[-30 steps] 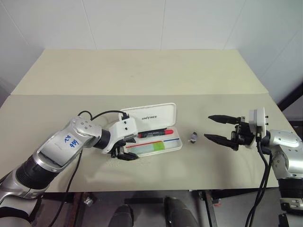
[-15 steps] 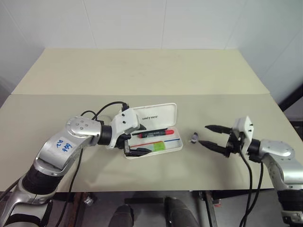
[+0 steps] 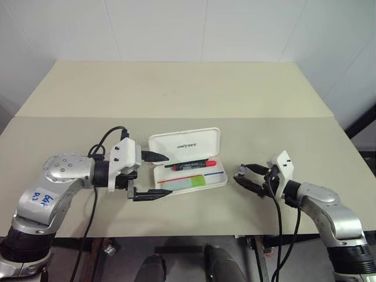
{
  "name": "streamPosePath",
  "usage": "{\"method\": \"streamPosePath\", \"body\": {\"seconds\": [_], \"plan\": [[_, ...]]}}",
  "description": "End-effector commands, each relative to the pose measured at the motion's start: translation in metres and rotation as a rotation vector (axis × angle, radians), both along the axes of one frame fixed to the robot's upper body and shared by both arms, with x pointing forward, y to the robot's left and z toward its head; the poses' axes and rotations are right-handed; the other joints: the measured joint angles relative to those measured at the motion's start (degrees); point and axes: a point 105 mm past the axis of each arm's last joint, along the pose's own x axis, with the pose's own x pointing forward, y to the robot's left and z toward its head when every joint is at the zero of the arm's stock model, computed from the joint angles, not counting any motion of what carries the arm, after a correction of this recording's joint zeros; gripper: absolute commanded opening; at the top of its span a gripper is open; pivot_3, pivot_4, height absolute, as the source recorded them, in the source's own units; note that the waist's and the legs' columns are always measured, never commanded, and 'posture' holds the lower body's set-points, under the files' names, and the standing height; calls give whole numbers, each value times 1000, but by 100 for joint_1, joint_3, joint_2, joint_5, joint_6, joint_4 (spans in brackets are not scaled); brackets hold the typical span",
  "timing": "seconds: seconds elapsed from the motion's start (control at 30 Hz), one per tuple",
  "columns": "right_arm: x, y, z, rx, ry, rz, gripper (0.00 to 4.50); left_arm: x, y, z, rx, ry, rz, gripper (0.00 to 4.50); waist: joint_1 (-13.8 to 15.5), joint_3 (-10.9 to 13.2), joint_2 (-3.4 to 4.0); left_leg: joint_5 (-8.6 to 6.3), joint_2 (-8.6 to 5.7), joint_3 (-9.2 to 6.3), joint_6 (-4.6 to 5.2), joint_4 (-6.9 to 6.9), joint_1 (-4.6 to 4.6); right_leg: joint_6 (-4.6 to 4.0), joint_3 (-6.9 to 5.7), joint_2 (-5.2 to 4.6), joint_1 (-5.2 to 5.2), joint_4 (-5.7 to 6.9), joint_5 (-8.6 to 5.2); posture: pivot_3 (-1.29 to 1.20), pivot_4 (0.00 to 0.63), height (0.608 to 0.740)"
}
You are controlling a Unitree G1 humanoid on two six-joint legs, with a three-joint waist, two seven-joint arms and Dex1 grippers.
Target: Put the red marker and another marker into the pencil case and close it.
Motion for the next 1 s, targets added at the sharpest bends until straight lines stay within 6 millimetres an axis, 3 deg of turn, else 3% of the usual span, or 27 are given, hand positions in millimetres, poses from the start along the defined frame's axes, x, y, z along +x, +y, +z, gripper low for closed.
{"method": "streamPosePath", "body": {"seconds": [0.03, 0.3, 0.47, 0.63, 0.83, 0.9, 1.0], "plan": [[6, 1, 0, -11, -4, -40, 4500, -1, 9, 12, 2, -58, 12, 4491, -1, 0, 0, 0, 1, 0, 0, -1, -1, 0, 0, 0, -1, 0, 0, 0, 150, 740], [20, -10, -14, -82, 7, -127, 4500, 3, 13, 16, 8, -90, 40, 4491, -29, -7, -12, 0, 4, 7, 1, 0, 3, -2, 2, 1, -1, -2, 3, 0, 150, 740], [25, -15, -10, -93, -4, -149, 2784, 2, 11, 19, -15, -108, 42, 4500, -26, -10, -16, 2, 6, 14, 5, 8, 4, -3, 4, 0, 7, -19, 23, 0, 150, 740], [29, -17, 8, -104, -56, -110, 1121, 5, 16, 21, -43, -116, 73, 4500, -23, -9, -15, 3, 9, 15, 6, 1, 2, -4, 4, 2, 2, -23, 24, 0, 150, 740], [26, 5, 50, -62, -207, 59, 1040, 5, 20, 24, -108, -118, 89, 4500, -24, -5, -8, 1, 11, 22, 8, -24, -1, -3, 6, 3, -9, -31, 22, 0, 150, 740], [19, 21, 74, -21, -282, 169, 1040, 5, 22, 24, -123, -115, 98, 4500, -26, -5, -8, 2, 15, 22, 8, -38, 0, 0, 4, 5, -13, -30, 21, 0, 150, 740], [1, 40, 85, -42, -319, 351, 1040, 0, 22, 21, -157, -65, 73, 4500, -24, -4, -7, 2, 16, 22, 8, -60, 4, 38, 2, 6, -17, -30, 37, 0, 150, 740]]}}
